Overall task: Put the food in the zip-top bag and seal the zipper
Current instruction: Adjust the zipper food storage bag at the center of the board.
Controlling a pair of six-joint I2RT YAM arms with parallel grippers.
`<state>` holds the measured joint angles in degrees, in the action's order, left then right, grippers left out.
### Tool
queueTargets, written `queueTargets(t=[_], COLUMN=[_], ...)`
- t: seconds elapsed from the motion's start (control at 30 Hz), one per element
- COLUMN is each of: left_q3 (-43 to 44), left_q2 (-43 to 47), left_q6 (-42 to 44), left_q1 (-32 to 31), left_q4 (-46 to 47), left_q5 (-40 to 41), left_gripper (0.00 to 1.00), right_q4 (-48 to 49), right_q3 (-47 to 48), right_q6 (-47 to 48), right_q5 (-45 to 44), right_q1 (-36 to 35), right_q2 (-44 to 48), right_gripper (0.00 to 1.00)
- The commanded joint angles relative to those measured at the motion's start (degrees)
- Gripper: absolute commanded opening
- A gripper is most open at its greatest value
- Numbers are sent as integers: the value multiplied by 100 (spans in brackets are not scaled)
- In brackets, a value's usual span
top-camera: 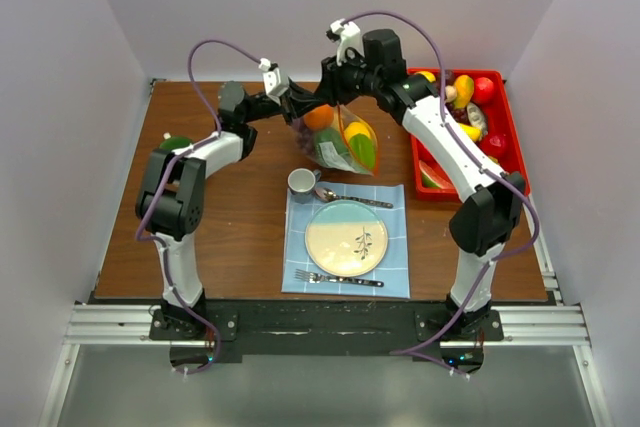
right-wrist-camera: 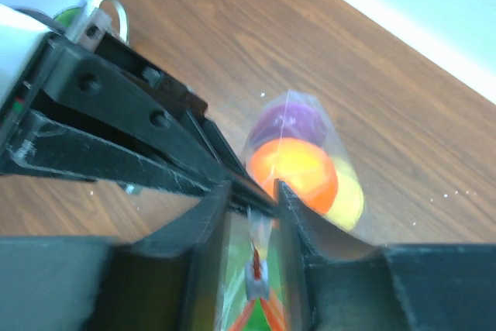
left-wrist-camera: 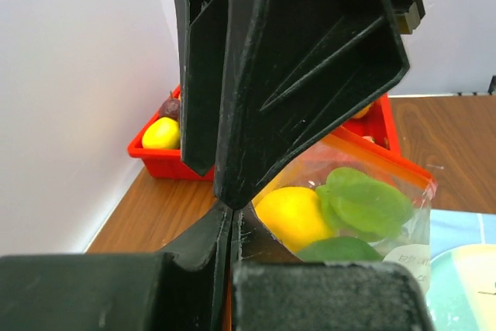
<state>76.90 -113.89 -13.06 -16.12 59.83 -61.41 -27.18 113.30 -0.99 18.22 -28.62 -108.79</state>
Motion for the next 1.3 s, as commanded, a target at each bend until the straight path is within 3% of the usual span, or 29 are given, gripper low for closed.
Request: queueTargets(t=[0.0,0.27,0.4,0.6,1.27], left_q3=[-70,-70,-96,-106,-26], left_q2=[33,174,165,226,393], left_q6=[-329,-13,23,172,366], left_q1=[-49,-67,-76,-76,-76], left_q4=[705,-24,-68,-217,-569], left_q5=[208,761,788,858,1201], left_gripper=[0,0,0,0,0], right_q4=[521,661,723,644,398], right_q3=[-97,-299,-492,-659,-1125], right_q6=[64,73,328,275,838], right_q5=[-169,-354,-477,32,-73], right_q1=[-56,-30,67,374,384], right_q2=[420,525,701,772,790], right_gripper=[48,53,57,58,68])
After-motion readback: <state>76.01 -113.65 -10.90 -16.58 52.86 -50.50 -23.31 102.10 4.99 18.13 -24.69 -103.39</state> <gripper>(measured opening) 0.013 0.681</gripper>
